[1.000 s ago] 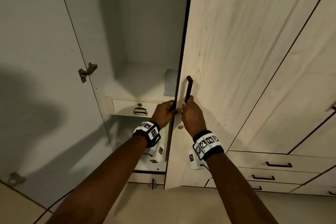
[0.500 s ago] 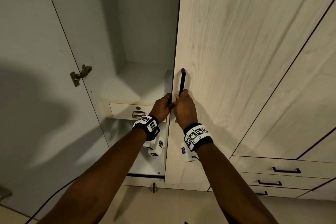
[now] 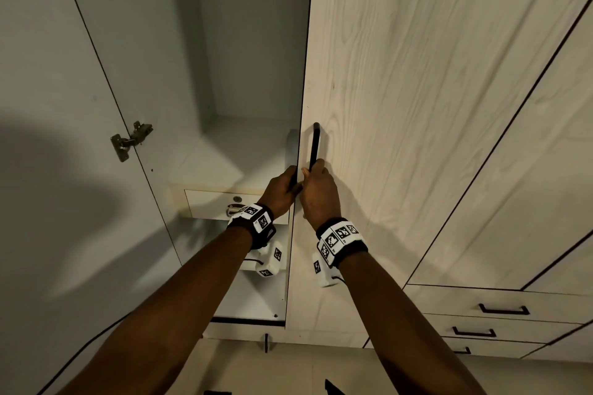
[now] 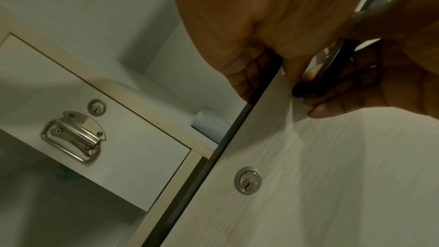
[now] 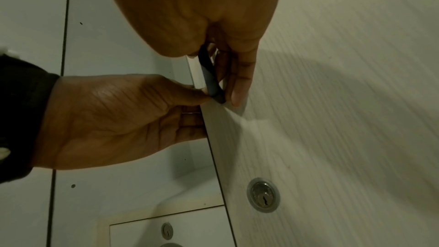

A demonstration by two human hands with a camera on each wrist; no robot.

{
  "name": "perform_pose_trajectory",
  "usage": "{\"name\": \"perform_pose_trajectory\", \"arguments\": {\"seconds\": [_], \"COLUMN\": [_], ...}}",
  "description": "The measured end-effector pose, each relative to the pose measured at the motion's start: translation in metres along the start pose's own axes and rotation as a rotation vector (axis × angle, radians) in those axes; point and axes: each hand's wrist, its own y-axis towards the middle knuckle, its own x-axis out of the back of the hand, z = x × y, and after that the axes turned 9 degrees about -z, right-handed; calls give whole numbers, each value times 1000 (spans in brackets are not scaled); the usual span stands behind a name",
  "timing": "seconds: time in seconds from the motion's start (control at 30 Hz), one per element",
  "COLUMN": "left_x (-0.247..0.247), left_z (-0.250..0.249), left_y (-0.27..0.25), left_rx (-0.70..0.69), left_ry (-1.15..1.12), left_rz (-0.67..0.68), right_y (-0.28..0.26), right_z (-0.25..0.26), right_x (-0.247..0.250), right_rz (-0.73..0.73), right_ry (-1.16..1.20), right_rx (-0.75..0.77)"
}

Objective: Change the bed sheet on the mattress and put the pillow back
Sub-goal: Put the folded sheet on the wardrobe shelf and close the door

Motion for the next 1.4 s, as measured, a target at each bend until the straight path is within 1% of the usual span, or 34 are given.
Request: {"name": "perform_pose_trajectory", "arguments": {"seconds": [0.17,0.37,0.47,0.57,0.63,0.7,0.77,0.83,0.9,0.93,0.97,1.0,1.07,1.13,1.23,1.33,1.4], "left_x": [0,-1,-1,-2,-1,2,5,13,25,35,43,59,83,110,148,194,225], "left_z": [1,5,9,10,12,14,23,39,70,87,107,122,144,159,183,194,194], "left_y": [4,11,13,13,15,13,2,-23,-60,-85,-108,-138,-191,-245,-321,-388,-415], "left_rx": [-6,13,17,8,22,50,101,207,274,285,297,352,449,518,641,769,838], "left_ry": [-8,-4,-14,-12,-17,-28,-72,-99,-74,-35,-2,30,94,198,339,445,514], "left_rz": [12,19,30,25,47,67,23,-64,-82,-78,-74,-72,-101,-127,-147,-267,-377], "right_y": [6,12,12,13,13,11,0,-18,-45,-61,-77,-96,-127,-157,-196,-236,-256], "right_z": [-4,-12,-15,-15,-13,-12,-14,-19,-29,-33,-37,-37,-35,-21,19,74,110], "right_x": [-4,-9,-11,-11,-10,-8,-3,1,-1,-5,-11,-21,-43,-67,-101,-131,-146], "right_rz": [19,45,45,51,44,27,-33,-139,-224,-225,-199,-138,2,141,256,365,397], "right_ry": [24,-61,-106,-109,-82,-148,-224,-258,-248,-227,-215,-213,-230,-209,-112,-9,34], "right_rx": [-24,15,58,34,22,88,165,215,210,206,201,195,195,232,306,383,419]}}
